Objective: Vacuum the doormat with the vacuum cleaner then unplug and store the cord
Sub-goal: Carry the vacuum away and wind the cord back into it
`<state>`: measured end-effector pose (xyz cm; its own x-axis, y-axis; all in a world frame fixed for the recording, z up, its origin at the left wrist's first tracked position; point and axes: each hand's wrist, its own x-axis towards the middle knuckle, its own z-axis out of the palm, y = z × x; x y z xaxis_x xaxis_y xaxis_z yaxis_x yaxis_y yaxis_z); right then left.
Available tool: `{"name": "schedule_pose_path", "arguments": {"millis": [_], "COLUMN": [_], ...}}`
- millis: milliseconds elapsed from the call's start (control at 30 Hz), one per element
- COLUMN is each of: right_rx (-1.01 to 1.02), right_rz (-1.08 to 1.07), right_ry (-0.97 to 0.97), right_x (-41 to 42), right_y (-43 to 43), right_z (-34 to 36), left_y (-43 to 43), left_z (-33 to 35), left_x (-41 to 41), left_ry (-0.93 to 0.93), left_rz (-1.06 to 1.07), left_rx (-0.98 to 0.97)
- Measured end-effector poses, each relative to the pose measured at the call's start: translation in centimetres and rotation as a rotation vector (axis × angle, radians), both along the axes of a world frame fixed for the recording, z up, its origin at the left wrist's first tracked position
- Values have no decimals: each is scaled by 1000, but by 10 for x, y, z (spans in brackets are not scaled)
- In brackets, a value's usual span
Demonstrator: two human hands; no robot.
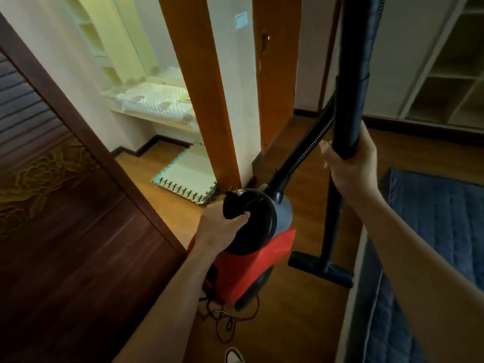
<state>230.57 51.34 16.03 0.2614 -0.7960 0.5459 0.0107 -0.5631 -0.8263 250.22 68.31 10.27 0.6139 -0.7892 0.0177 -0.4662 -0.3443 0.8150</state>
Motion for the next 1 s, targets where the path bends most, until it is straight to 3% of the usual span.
{"name": "schedule_pose_path", "arguments": {"millis": [267, 600, 733, 1000], "right_rx": [23, 102, 103, 125], "right_rz": [-205, -375, -420, -396], "right_ry": [99, 123, 134, 55], "right_x": [24, 111, 136, 161], "right_y": [-85, -196, -234, -326], "right_z": [-15, -17, -9, -8], "left_y": [-122, -277, -321, -420], "left_z": [-23, -10, -6, -1], "left_x": [57, 153, 176, 197], "left_ry": [53, 294, 275, 245], "left_rz": [-138, -350, -445, -438], "left_rx": [-22, 7, 6, -19]}}
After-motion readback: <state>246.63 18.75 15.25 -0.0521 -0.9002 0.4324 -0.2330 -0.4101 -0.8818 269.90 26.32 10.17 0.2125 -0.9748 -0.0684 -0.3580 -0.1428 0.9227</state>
